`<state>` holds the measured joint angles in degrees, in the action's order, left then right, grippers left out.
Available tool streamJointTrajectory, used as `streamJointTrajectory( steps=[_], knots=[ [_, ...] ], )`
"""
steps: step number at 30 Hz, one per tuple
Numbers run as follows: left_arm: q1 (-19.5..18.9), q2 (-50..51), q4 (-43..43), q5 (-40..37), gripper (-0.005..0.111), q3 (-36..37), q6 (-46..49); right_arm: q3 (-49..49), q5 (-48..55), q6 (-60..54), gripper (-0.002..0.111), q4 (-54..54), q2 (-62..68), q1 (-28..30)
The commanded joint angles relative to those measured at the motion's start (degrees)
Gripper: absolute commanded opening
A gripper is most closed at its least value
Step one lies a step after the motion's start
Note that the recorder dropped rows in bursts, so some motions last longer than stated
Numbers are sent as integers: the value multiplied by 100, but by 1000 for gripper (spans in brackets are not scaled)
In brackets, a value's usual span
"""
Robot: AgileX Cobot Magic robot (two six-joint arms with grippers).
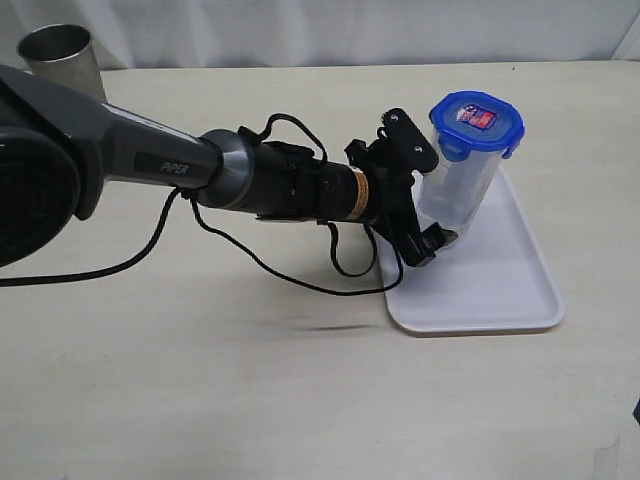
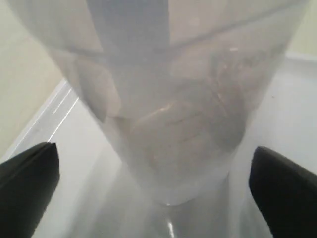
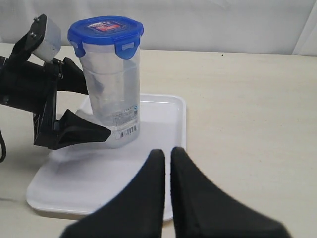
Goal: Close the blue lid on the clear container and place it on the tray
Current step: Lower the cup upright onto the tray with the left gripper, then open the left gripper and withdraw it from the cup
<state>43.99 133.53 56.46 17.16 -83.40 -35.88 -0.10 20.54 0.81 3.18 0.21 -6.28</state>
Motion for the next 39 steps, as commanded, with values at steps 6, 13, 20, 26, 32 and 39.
streamJointTrajectory(
  steps=[6, 13, 20, 26, 32, 39],
  knots=[
    [2, -557, 52, -361, 97, 398, 4, 10, -69, 26, 4, 11, -21, 20],
    [2, -978, 52, -1155, 91, 606, 136, 10, -69, 26, 4, 11, -21, 20],
    [2, -1396, -4, -2089, 50, 606, 136, 10, -69, 26, 4, 11, -21, 20],
    [2, -1851, 26, -2763, 10, 606, 136, 10, -69, 26, 4, 11, -21, 20],
    [2, -2386, 3, -2991, 0, 606, 322, 10, -69, 26, 4, 11, -21, 20],
    [-10, -3122, 51, -2842, 0, 606, 566, 10, -69, 26, 4, 11, -21, 20]
  ],
)
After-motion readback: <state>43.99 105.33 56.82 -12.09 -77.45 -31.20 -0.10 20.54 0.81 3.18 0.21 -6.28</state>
